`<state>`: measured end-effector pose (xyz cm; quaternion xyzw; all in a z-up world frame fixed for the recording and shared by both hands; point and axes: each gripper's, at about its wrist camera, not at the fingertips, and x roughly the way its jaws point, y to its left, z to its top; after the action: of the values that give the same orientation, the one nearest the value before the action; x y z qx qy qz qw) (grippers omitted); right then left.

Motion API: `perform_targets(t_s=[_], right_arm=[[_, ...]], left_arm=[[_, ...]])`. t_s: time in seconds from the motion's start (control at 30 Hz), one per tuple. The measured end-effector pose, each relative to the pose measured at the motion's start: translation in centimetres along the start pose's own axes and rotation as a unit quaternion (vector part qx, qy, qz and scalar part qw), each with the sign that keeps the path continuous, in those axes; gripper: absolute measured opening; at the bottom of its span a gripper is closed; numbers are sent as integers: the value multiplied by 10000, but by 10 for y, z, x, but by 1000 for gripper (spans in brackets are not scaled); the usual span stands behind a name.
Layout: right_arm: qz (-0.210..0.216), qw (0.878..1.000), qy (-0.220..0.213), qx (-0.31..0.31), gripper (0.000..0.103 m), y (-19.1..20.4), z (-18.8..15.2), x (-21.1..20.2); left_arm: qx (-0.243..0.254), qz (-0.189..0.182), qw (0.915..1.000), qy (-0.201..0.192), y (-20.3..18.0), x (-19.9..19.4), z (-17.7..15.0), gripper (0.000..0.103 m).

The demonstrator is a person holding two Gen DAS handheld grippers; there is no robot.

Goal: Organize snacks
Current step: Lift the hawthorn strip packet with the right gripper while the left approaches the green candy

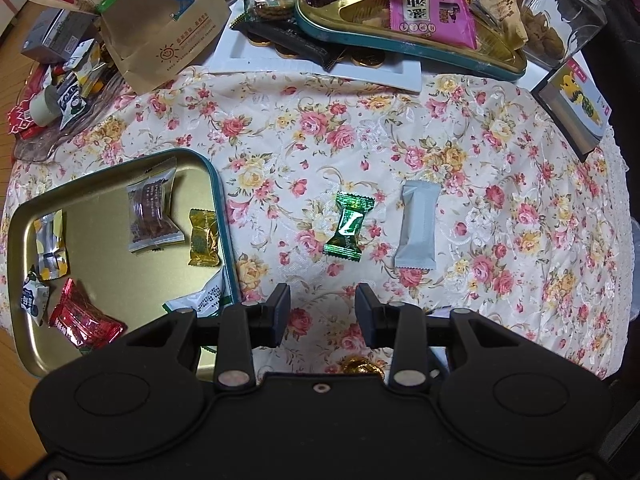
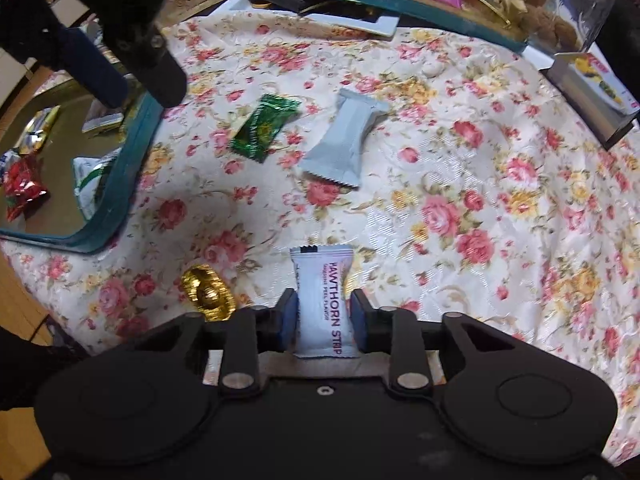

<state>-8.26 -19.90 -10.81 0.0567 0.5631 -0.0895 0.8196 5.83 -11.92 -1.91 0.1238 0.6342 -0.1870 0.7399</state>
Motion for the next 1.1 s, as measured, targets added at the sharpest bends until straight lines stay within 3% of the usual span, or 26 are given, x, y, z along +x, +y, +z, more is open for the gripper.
perform_targets(t_s=[0.43, 0.6, 0.87, 1.1], right_arm=[[-615, 9887, -29, 1368, 24, -67, 15, 5], [-540, 9826, 90, 1772, 24, -82, 17, 8], [-514, 9772, 201, 2051, 24, -92, 21, 12], [-625, 9779, 112, 1991, 23, -93, 21, 13]], left_arm=[[41, -232, 9996, -177, -10, -2, 4, 46], [71, -208, 9994, -272, -19, 1, 8, 46], [702, 237, 9949, -682, -57, 12, 4, 46], [909, 247, 9938, -584, -81, 27, 2, 46]])
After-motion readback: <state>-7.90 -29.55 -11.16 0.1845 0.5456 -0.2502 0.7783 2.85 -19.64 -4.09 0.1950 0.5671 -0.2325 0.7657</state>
